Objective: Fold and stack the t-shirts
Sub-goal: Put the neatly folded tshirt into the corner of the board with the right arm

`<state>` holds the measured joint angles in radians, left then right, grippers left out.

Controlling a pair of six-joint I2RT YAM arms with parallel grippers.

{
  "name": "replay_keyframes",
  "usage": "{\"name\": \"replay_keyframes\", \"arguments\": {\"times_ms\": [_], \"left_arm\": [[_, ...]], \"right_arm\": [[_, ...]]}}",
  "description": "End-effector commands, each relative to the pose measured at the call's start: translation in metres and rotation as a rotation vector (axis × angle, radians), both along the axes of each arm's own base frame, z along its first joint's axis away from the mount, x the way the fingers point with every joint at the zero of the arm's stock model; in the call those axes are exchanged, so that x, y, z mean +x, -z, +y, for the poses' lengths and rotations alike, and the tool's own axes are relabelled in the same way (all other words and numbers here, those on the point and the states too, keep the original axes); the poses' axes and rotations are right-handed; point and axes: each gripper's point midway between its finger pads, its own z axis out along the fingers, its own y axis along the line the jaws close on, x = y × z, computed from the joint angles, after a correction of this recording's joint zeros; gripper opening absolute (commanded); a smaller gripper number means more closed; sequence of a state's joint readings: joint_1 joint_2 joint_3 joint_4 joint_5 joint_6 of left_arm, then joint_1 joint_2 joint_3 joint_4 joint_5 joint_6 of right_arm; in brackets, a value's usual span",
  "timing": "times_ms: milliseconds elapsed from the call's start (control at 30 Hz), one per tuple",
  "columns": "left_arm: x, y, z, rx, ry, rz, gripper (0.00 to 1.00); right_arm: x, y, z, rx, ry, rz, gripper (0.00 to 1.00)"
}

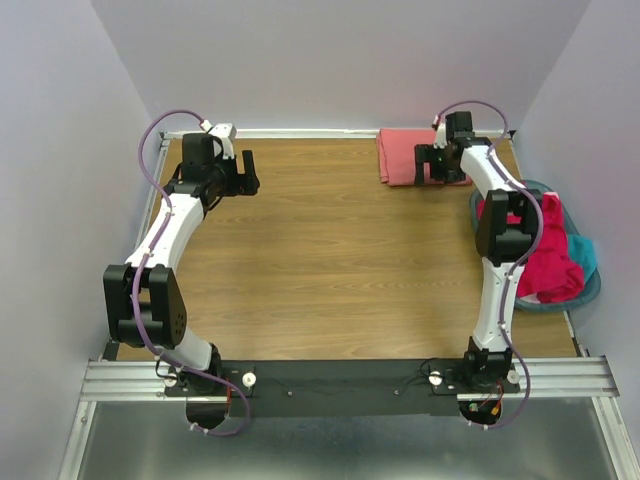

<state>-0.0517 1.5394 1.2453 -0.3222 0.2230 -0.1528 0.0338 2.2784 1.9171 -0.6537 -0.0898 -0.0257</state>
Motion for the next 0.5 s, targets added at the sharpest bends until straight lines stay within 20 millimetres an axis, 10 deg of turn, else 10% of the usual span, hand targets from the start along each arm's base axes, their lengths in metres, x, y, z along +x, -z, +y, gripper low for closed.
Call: {"name": "replay_keyframes", "arguments": {"times_ms": [0,267,467], "left_arm": [[-0.003,-0.006,-0.003,-0.016,0.034,-0.012,0.96],[-0.005,-0.013,-0.001,-0.005,0.037,-0.027,0.96],[-0.009,-0.007,0.006,0.019,0.036,-0.007,0.96]], "right_arm": [[0.019,-0.091,0.066,0.140,-0.142,-0.200,1.00],[0.020,-0.065,0.184,0.378,-0.344,-0.136,1.00],[0.046,-0.043,0.201,0.369,-0.259,-0.157,1.00]]}}
